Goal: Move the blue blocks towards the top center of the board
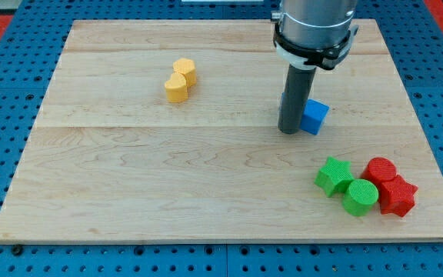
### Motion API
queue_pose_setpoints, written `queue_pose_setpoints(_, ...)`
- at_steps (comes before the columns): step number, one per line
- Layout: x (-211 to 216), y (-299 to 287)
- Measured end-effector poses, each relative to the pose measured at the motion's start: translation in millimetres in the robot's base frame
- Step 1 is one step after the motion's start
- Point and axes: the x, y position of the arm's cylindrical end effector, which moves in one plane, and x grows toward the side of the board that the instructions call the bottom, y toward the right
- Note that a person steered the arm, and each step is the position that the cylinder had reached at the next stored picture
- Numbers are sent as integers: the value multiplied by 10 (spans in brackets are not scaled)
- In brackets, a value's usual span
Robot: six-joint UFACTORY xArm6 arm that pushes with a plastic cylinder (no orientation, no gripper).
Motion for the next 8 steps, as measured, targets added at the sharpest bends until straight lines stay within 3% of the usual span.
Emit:
queue_pose_setpoints(1,-31,59)
queue_pose_setpoints(3,-895,-15)
queue_pose_setpoints(4,-688,974)
queue_pose_setpoints(5,71,1221)
queue_pose_setpoints(8,-164,-237)
